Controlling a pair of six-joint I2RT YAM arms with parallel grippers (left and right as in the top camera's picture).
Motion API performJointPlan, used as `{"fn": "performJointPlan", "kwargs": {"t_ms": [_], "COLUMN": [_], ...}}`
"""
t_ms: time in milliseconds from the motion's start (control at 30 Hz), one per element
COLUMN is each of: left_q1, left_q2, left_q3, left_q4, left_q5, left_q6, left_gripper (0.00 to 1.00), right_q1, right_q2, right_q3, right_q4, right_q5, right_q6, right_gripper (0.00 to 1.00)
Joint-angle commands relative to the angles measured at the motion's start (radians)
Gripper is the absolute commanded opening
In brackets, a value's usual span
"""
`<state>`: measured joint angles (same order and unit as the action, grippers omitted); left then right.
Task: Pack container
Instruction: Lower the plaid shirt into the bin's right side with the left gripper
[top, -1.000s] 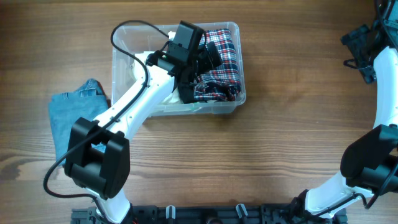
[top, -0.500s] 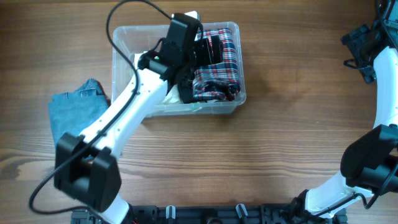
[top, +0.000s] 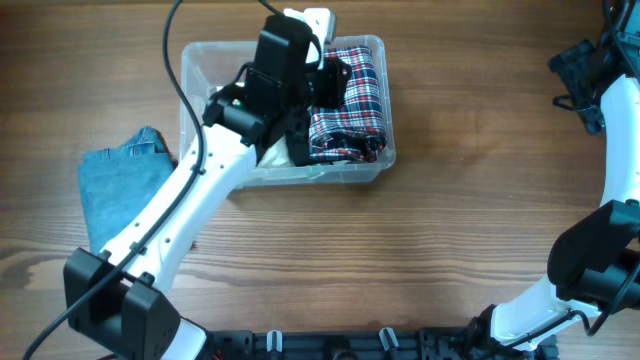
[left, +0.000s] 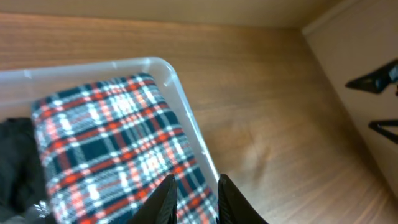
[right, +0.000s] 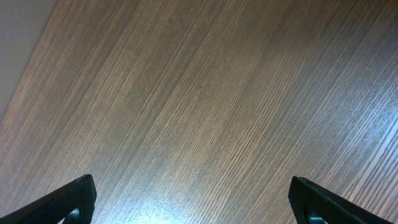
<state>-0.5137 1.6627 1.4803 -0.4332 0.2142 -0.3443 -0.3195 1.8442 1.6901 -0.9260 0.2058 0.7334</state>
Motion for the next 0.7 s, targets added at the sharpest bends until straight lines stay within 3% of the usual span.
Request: {"fn": "performJointPlan", "kwargs": {"t_ms": [0,433,667], "left_q1": [-0.036,-0.038,-0.038], "left_q2": [0.019,0.149,0.208], "left_q3": [0.012,0.012,0.011], "left_q4": [-0.028,-0.294,-0.315], "left_q5": [-0.042,-0.183,-0.182], "left_q6": [0.017,-0.037,-0.037], "left_gripper": [0.2,0.15,0.17], "right_q1": [0.004,0.004,0.004], "right_q2": [0.016,0.016,0.016], "right_q3": [-0.004,-0.004,-0.004], "right_q4": [0.003,0.003,0.003], "right_q5": [-0.005,-0.005,-0.005], "right_q6": [0.009,0.009,0.009], "right_gripper": [1.0,1.0,1.0]}}
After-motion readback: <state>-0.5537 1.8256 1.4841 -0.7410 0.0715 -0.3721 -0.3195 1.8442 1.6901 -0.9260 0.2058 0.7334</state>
